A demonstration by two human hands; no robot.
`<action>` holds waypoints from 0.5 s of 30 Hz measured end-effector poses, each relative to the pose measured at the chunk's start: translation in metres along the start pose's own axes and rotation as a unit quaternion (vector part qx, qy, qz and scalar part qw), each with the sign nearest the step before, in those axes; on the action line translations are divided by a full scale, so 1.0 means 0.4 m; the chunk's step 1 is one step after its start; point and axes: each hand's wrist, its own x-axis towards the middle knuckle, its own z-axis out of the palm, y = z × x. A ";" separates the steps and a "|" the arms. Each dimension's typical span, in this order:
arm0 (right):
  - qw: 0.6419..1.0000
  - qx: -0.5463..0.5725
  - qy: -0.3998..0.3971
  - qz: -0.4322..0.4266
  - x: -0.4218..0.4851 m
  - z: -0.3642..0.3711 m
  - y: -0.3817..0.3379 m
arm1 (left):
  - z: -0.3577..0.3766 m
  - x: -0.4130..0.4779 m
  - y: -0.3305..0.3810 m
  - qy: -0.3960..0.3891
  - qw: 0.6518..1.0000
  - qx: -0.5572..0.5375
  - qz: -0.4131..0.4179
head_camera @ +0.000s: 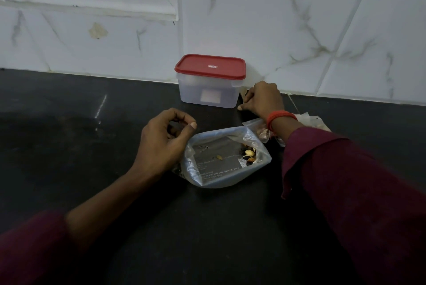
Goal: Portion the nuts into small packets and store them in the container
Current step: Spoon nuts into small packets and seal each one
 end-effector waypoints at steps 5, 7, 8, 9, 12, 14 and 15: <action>1.000 -0.006 -0.022 -0.013 0.004 0.004 -0.005 | 0.002 -0.005 0.002 -0.001 1.000 0.000 0.008; 0.999 -0.012 -0.030 -0.020 0.001 -0.002 -0.004 | 0.001 -0.008 0.005 0.003 1.000 0.001 0.016; 0.999 -0.013 -0.024 -0.027 -0.002 -0.008 -0.004 | 0.000 -0.008 0.005 0.006 1.000 0.002 0.020; 0.999 -0.012 -0.007 -0.036 -0.007 -0.018 -0.005 | -0.001 -0.008 0.006 0.010 1.000 0.002 0.022; 0.996 0.015 0.052 -0.068 -0.047 -0.068 -0.011 | -0.002 -0.009 0.012 0.014 1.000 0.005 0.015; 0.994 0.022 0.072 -0.076 -0.106 -0.109 -0.016 | -0.003 -0.014 0.019 0.020 1.000 0.005 0.004; 0.994 0.021 0.072 -0.076 -0.141 -0.125 -0.018 | -0.003 -0.017 0.024 0.020 1.000 0.013 -0.004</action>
